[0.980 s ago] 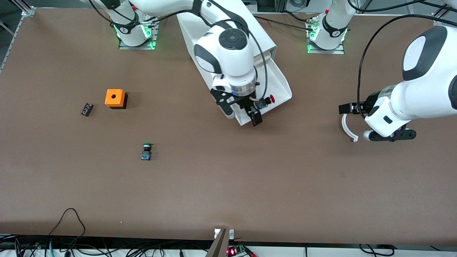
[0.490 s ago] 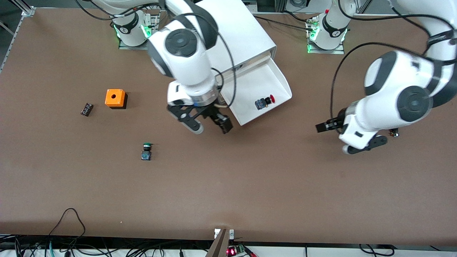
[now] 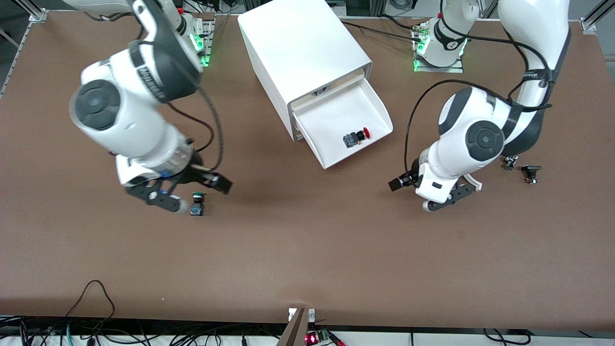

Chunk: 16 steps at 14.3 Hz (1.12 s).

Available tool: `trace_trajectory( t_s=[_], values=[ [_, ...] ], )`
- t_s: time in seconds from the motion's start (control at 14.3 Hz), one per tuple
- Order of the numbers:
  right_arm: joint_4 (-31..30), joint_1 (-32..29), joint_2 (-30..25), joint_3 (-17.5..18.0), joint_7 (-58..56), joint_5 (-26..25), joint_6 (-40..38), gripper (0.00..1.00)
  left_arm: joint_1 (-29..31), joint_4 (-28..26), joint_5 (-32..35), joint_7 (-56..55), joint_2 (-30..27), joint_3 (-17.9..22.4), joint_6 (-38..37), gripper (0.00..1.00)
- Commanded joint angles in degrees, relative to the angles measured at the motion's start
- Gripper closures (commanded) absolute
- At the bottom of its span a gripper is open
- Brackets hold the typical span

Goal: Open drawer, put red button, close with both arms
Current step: 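Raise the right gripper from the drawer while the left gripper approaches the drawer, then push the drawer closed with the left gripper while the right gripper draws back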

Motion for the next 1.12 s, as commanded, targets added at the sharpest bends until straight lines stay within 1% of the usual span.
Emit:
trace_trajectory(
  t_s=[0.0, 0.14, 0.28, 0.42, 0.49, 0.77, 0.91, 1.05],
  values=[
    [-9.72, -4.88, -6.74, 0.8, -8.04, 1.07, 0.11, 0.0, -3.17, -6.1, 5.69, -8.34, -0.31, 0.12, 7.78, 0.0],
    [-14.2, -7.79, -10.17, 0.62, -15.08, 1.07, 0.2, 0.0, -6.16, -8.57, 8.51, -14.24, -0.31, 0.03, 9.47, 0.0],
    [-18.16, -10.34, -13.95, 0.53, -20.62, 0.99, 0.2, 0.0, -9.06, -10.07, 10.36, -15.4, -0.84, 0.12, 9.04, 0.0],
    [-21.59, -11.4, -17.2, -0.77, -25.37, 1.07, 0.2, 0.0, -9.86, -11.65, 10.46, -18.65, -1.71, -0.23, 8.95, 0.0],
    [-23.17, -11.41, -18.78, -1.57, -27.05, 1.07, 0.2, 0.0, -10.48, -12.35, 10.37, -19.44, -1.8, -1.27, 8.95, 0.0],
    [-28.18, -11.23, -25.37, -2.89, -31.1, 0.98, 0.11, 0.0, -9.78, -13.59, 10.11, -21.56, -1.89, -8.47, 8.69, 0.0],
    [-30.82, -10.88, -28.63, -4.38, -33.38, 0.98, 0.2, 0.0, -9.78, -13.59, 9.58, -21.82, -2.07, -10.68, 7.11, 0.0],
    [-32.32, -10.88, -30.92, -4.82, -33.57, 0.72, 0.11, 0.0, -9.78, -13.59, 8.62, -21.82, -1.89, -12.7, 5.53, 0.0]
  ],
)
